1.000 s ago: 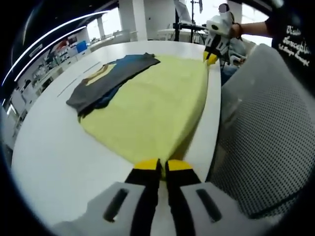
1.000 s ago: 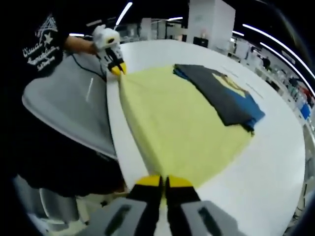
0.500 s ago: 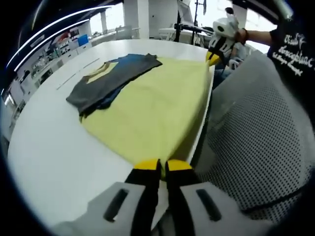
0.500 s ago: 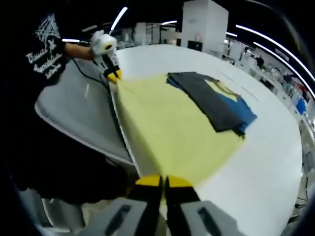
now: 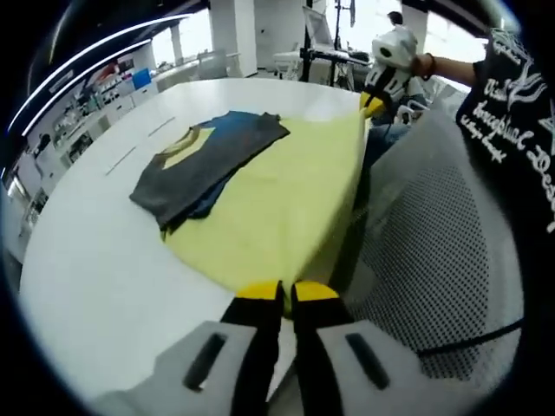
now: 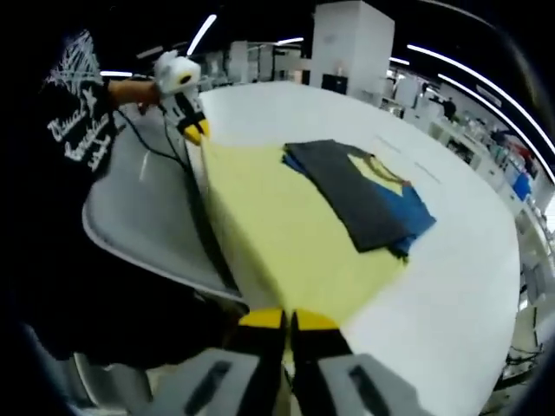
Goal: Fold the garment on the visible template until the final outline fits inside the template.
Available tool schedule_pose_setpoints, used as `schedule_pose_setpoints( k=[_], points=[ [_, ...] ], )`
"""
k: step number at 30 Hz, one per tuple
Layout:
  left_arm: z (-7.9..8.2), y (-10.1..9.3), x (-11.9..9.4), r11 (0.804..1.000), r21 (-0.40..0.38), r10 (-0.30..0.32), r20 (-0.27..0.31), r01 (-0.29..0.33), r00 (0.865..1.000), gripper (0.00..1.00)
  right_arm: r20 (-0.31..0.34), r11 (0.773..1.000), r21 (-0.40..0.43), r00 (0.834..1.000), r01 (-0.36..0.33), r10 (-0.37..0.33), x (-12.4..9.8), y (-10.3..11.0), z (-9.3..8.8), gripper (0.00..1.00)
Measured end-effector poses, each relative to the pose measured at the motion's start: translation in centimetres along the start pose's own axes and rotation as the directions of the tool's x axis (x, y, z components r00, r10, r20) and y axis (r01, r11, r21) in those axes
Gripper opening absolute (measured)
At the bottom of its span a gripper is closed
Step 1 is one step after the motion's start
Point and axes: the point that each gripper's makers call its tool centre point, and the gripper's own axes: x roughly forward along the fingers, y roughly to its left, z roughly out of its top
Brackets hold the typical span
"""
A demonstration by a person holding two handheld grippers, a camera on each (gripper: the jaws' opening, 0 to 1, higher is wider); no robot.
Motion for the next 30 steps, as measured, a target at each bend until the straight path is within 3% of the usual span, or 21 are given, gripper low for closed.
schedule_pose_setpoints(
  k=[11, 15, 20, 30],
  points=[
    [4.2, 4.3, -1.9, 0.998, -0.022, 0.066, 0.071, -0.064, 0.995, 0.01, 0.019, 0.993, -0.082, 0.997, 0.081, -0.08, -1.6, -4.1, 4.1, 0.0],
    [5.6, 6.5, -2.1, 0.989, -0.092, 0.124, 0.09, -0.116, 0.988, 0.01, 0.015, 0.991, -0.075, 0.994, 0.107, -0.106, -1.6, -5.9, 5.5, 0.0],
    [7.6, 7.8, -2.1, 0.984, -0.056, 0.172, 0.109, -0.167, 0.979, 0.01, 0.021, 0.983, -0.123, 0.99, 0.138, -0.137, -1.7, -8.0, 7.3, 0.0],
    [9.3, 11.7, -1.6, 0.971, -0.098, 0.229, 0.121, -0.218, 0.966, 0.01, 0.014, 0.974, -0.138, 0.984, 0.179, -0.178, -0.5, -11.8, 9.5, 0.0]
  ],
)
